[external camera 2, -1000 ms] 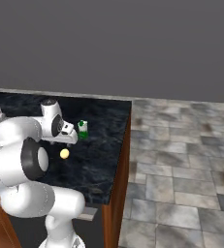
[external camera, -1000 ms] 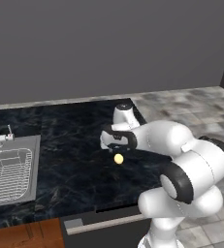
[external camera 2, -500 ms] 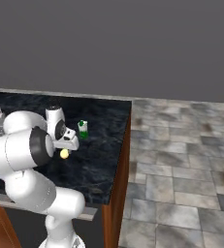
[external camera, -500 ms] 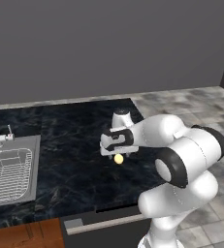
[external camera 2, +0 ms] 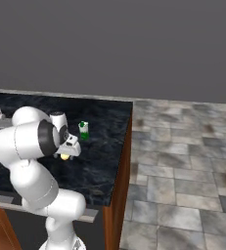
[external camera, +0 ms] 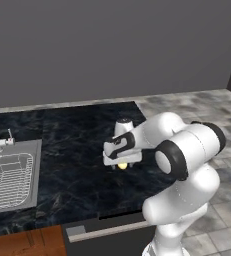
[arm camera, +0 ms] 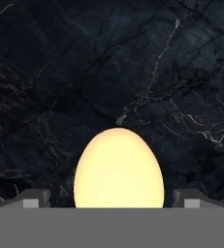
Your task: Gather the eggs and milk located in the vicinity of the sink area and place them right next to the bowl.
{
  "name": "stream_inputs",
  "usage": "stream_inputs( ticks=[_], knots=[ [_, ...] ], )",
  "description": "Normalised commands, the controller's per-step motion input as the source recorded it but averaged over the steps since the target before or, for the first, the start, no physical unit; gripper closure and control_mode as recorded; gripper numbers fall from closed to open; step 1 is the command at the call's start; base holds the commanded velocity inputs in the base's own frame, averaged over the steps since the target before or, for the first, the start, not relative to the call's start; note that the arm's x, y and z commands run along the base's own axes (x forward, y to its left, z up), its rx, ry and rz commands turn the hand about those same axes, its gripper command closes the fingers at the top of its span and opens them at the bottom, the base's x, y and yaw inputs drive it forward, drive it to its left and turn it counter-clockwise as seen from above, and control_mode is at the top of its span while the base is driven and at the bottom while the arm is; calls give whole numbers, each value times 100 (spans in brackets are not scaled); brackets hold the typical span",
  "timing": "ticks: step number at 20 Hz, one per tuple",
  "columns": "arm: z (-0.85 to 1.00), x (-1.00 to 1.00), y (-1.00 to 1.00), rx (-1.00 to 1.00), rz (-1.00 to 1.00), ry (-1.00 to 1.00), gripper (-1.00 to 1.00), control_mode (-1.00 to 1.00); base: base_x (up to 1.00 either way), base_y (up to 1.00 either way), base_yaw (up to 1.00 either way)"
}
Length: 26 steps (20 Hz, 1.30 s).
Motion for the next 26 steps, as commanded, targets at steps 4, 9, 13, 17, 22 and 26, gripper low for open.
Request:
stream_inputs(
  ticks=[4, 9, 13, 17, 22, 26],
  knots=[
    [0, 3, 0, 0, 0, 0, -100, -100, 0, 0, 0],
    [0, 0, 0, 0, 1, 0, -100, -100, 0, 0, 0],
    [0, 0, 0, 0, 1, 0, 100, -100, 0, 0, 0],
    [0, 0, 0, 0, 0, 0, 100, -100, 0, 0, 0],
    [6, -10, 0, 0, 0, 0, 100, -100, 0, 0, 0],
    [77, -81, 0, 9, 0, -1, 100, -100, 0, 0, 0]
  ],
)
